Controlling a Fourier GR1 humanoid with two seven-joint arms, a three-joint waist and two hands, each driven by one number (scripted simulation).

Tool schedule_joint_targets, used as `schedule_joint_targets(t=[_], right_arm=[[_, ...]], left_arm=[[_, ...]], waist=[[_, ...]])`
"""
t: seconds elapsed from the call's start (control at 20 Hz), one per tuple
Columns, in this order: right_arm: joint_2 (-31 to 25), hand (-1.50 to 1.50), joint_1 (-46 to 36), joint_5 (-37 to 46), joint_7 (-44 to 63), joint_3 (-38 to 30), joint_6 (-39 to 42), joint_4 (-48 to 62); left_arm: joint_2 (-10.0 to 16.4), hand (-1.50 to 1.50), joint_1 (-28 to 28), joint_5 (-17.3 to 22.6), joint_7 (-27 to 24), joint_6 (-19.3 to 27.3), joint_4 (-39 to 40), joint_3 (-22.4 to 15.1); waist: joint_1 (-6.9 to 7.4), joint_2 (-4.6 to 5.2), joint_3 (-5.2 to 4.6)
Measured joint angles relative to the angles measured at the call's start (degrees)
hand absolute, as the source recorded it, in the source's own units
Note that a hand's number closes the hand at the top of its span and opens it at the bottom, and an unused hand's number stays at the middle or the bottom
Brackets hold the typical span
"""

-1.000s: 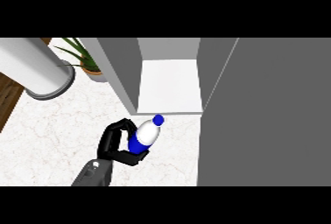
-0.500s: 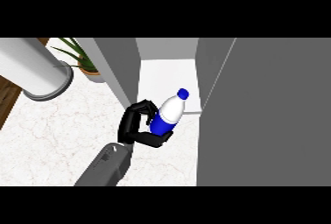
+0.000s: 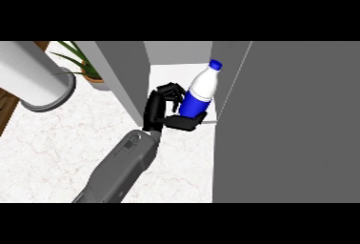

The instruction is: Pick up the bottled water, place it into the cabinet and close the cabinet

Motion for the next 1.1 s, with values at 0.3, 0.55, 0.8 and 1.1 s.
schedule_joint_targets(t=[0.3,0.55,0.8,1.1], right_arm=[[-0.27,-1.5,0.54,-0.53,-0.81,-1.33,1.12,0.12],[-0.26,-1.5,0.42,-1.16,-1.44,-3.16,2.17,0.36],[-0.52,-1.5,0.72,-1.42,-2.36,-3.51,3.44,0.53],[-0.7,-1.5,0.93,-1.79,-3.21,-4.4,4.69,0.6]], left_arm=[[0.0,1.5,-8.08,4.82,1.74,1.68,7.67,2.0],[-0.01,1.5,-13.92,5.15,1.86,6.63,15.27,3.45],[0.65,-1.5,-18.67,1.09,1.29,13.67,24.21,2.91],[1.06,-1.5,-23.75,-1.83,1.77,18.95,32.53,2.75]], waist=[[-0.57,0.37,-0.01],[-0.96,0.62,0.01],[-1.54,0.91,0.04],[-1.85,1.21,0.01]])
